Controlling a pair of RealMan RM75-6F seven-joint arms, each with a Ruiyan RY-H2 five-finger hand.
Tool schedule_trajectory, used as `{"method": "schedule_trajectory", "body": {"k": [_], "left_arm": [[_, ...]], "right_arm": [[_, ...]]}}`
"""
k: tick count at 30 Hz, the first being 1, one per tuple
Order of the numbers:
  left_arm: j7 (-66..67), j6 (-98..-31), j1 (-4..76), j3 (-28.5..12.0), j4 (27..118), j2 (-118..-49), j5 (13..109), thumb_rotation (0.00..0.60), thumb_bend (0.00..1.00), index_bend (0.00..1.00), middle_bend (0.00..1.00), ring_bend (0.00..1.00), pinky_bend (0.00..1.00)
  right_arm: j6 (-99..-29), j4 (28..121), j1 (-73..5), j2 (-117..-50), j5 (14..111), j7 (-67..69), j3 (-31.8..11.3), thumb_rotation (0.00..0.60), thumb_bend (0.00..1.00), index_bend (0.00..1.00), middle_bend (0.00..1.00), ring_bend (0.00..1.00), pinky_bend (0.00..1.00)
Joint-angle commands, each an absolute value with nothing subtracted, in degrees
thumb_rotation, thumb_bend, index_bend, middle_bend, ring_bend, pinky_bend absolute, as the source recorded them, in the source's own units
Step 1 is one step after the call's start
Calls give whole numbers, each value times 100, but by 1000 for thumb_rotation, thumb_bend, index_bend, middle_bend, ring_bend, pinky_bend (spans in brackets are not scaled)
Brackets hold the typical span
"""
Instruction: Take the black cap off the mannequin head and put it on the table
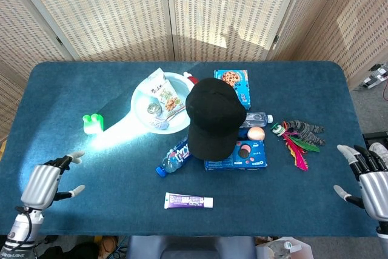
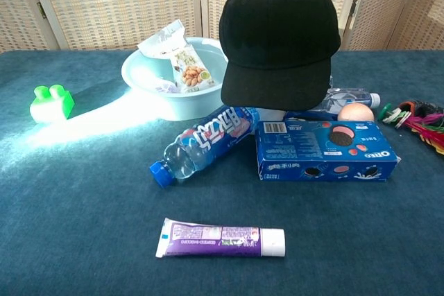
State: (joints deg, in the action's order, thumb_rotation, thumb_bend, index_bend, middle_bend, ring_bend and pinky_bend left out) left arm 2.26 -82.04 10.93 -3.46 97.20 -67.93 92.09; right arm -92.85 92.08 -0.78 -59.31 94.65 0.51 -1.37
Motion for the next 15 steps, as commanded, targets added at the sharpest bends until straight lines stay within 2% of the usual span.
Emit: {"method": "schedule_trajectory", "body": {"k": [1, 5, 7, 9, 15], "left_arm": [[137, -7987, 1346, -372, 9680, -6862, 9419, 600, 47, 298, 555, 640, 683], [31, -7685, 1706, -410, 9546, -7050, 9639, 600, 58, 321, 733, 801, 917], [-6, -7535, 1906, -444, 9453, -7201, 9735, 600, 61, 318, 793, 858, 984], [-55, -7378, 2101, -458, 9371, -7359, 9823, 600, 62, 312, 848, 909, 1000], [-251, -7171, 2616, -530, 8909, -7937, 10101, 600, 62, 304, 924, 978, 1000]], "right_arm": [[-9288, 9206, -73, -5934, 9468, 56, -134, 600, 106, 154, 218, 137, 207], [-9305, 9199, -57, -5937, 9471, 65, -128, 600, 106, 154, 218, 137, 207], [-9313, 9193, -50, -5939, 9478, 69, -123, 600, 106, 154, 218, 137, 207], [-9325, 9189, -41, -5937, 9481, 72, -121, 600, 106, 154, 218, 137, 207], [-9349, 9172, -5, -5936, 9468, 91, -108, 600, 106, 154, 218, 137, 207]]}}
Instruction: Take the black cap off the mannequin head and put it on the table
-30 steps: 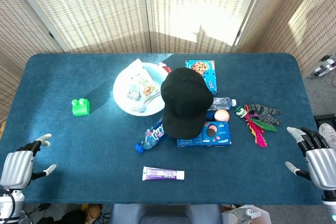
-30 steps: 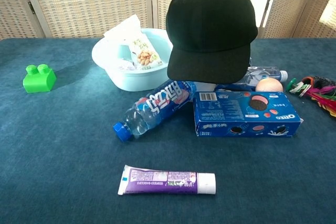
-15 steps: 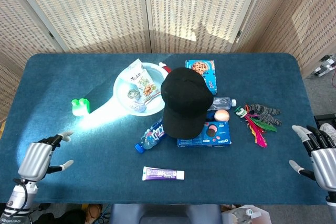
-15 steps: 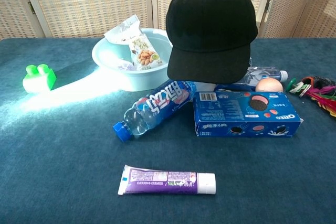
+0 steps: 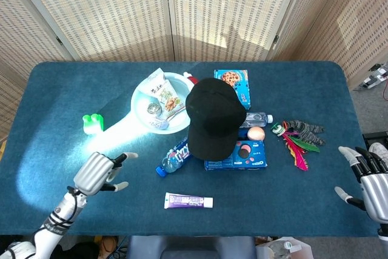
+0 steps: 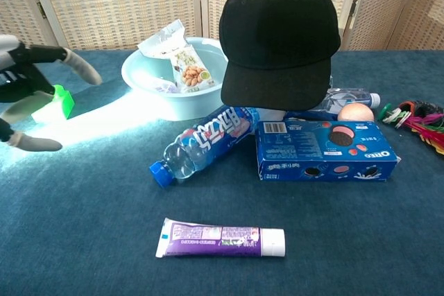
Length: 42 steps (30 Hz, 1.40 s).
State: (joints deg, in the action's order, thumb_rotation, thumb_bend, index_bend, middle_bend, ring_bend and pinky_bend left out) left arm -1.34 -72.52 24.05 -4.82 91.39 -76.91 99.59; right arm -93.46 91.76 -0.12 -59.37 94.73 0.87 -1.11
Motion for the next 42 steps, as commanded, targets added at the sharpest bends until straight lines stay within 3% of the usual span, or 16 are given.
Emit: {"method": "schedule_trajectory", "body": {"k": [1, 9, 20, 42], "left_arm": [[-291, -7205, 2675, -561, 8808, -8054, 10132, 600, 62, 307, 932, 984, 1000], [-472, -7580, 3157, -764, 7738, -9136, 10374, 600, 61, 385, 981, 1000, 1000], [-388, -7568, 3717, -895, 6720, -10150, 10251, 600, 114, 375, 983, 1000, 1000], [-608, -7914, 4503, -1050, 4941, -11462, 9970, 600, 118, 385, 978, 1000, 1000]], "right_arm": [[-9352, 9169, 2, -5937, 9463, 94, -106, 600, 106, 154, 218, 137, 207], [-9381, 9156, 56, -5938, 9440, 93, -88, 600, 106, 154, 218, 137, 207], [-9367, 9138, 104, -5933, 9371, 104, -84, 600, 106, 154, 218, 137, 207], [-9361, 9085, 182, -5883, 9246, 161, -103, 600, 106, 154, 218, 137, 207]]}}
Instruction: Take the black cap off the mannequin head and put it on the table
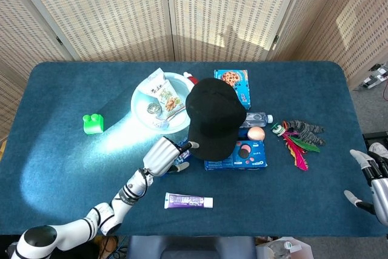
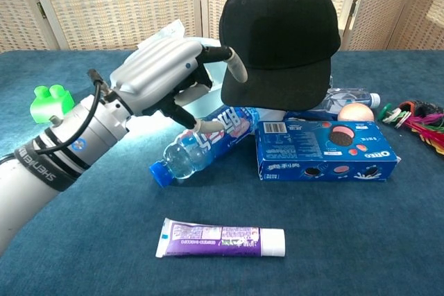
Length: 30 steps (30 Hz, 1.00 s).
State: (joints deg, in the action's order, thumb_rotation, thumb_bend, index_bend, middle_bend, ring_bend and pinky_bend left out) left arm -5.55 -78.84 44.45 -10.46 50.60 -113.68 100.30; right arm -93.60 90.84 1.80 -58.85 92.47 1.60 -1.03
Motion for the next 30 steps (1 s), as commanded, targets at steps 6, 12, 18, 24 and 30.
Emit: {"method": "schedule_trajectory", "body": {"k": [6, 12, 18, 24, 30], "left_arm": [[-703, -7930, 4619, -1080, 4664, -11679, 9811, 600, 150, 393, 978, 1000, 1000], [-789, -7960, 4705, -1081, 4500, -11813, 9697, 600, 197, 392, 978, 1000, 1000], [-876, -7983, 4754, -1095, 4486, -11890, 9572, 600, 220, 390, 977, 1000, 1000], [-815, -8006, 4812, -1071, 4543, -11959, 9526, 600, 220, 377, 975, 1000, 1000], [-717, -7933, 4905, -1125, 4532, -12088, 9412, 600, 219, 368, 975, 1000, 1000]], "right_arm": [[-9368, 9088, 197, -5872, 9242, 161, -106, 600, 106, 154, 218, 137, 207], [-9394, 9091, 229, -5868, 9235, 161, -103, 600, 106, 154, 218, 137, 207], [-9408, 9100, 243, -5860, 9239, 154, -106, 600, 106, 154, 218, 137, 207], [-9404, 9109, 251, -5852, 9240, 144, -107, 600, 106, 154, 218, 137, 207], [-9440, 9121, 284, -5828, 9237, 136, -106, 600, 106, 154, 218, 137, 207]]}}
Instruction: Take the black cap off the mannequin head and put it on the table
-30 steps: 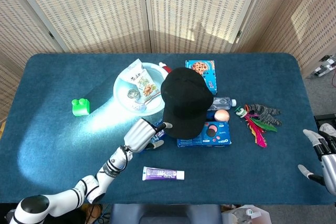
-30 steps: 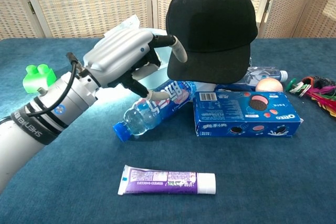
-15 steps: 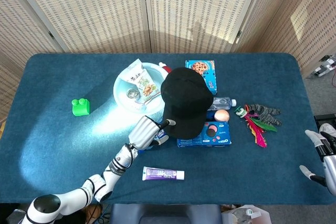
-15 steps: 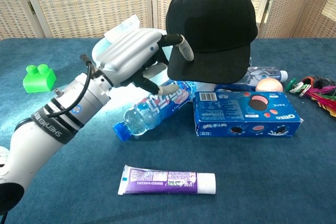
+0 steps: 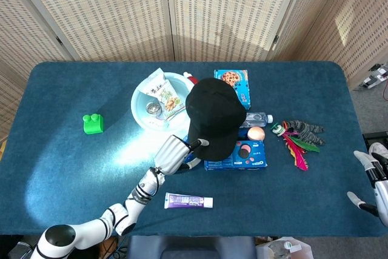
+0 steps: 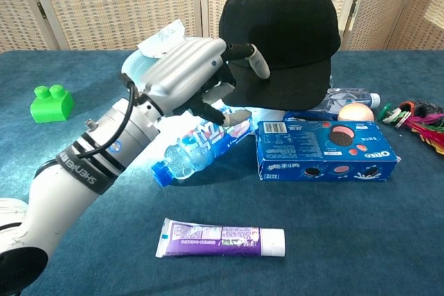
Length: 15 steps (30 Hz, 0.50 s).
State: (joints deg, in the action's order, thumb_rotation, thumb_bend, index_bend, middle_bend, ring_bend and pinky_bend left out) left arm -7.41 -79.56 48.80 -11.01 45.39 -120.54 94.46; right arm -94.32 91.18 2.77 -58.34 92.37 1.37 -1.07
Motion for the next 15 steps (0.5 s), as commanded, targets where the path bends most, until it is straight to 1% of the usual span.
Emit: {"method": "schedule_trajectory", "body": {"k": [1, 10, 15], "left_arm": [[-716, -7920, 4920, -1139, 4534, -12108, 9390, 600, 219, 367, 975, 1000, 1000], [-711, -7887, 5042, -1281, 4610, -12238, 9225, 600, 220, 369, 975, 1000, 1000], [-695, -7830, 5120, -1373, 4634, -12390, 9107, 600, 219, 401, 974, 1000, 1000]], "right_arm": [[-9447, 9123, 289, -5824, 9239, 136, -105, 600, 106, 154, 218, 137, 207], [-9476, 9128, 319, -5807, 9236, 141, -110, 600, 106, 154, 218, 137, 207], [-9448, 9125, 298, -5823, 9256, 142, -113, 600, 106, 154, 218, 137, 207]]}}
